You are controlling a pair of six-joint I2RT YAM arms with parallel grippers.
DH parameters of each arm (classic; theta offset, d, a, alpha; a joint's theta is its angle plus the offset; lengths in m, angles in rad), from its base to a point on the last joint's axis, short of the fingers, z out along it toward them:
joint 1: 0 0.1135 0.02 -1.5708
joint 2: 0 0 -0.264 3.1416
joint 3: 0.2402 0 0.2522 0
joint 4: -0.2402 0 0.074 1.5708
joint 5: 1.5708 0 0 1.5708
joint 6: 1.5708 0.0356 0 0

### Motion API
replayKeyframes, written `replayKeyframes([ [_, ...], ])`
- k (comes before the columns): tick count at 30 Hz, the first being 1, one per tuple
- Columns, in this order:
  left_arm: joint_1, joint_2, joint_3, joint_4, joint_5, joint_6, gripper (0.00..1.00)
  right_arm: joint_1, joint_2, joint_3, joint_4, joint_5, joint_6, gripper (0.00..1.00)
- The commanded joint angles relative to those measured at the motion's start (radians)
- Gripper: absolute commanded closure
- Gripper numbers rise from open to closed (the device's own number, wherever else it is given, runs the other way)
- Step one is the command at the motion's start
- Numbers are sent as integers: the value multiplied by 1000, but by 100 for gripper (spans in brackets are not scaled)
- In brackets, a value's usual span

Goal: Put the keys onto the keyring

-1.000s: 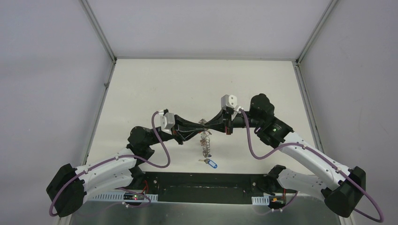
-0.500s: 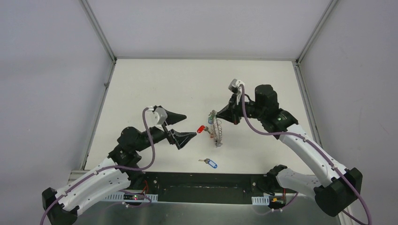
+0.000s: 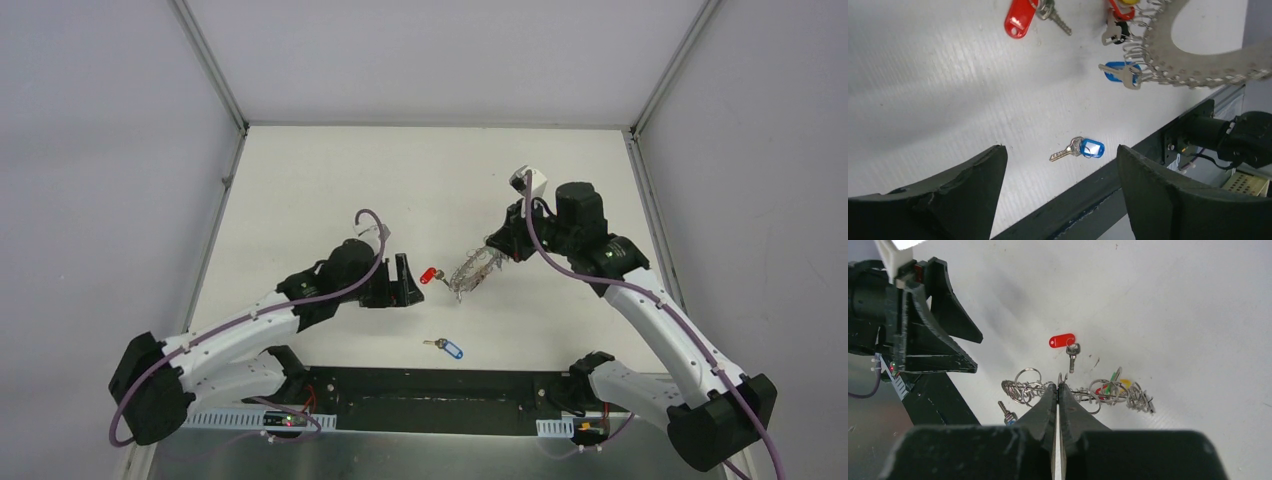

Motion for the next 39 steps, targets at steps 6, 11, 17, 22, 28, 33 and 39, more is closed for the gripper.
replayKeyframes([
  [6,-133,380,188,-90,124,-213,40,-29,-36,9,-8,26,71,100],
  [11,-245,569,364,-288,38,-209,44,-45,-42,-9,-20,126,93,100],
  [17,-315,677,467,-393,-33,-242,47,-75,-48,-22,-45,202,113,100],
  [22,-331,730,517,-425,-41,-237,64,-88,-44,-29,-50,196,116,100],
  [28,-347,781,556,-439,-48,-233,65,-95,-27,-25,-50,176,125,100],
  [33,-348,829,595,-439,-19,-205,65,-97,-19,-23,-50,157,127,100],
  [39,-349,870,615,-443,-6,-194,75,-99,-13,-24,-50,140,133,100],
])
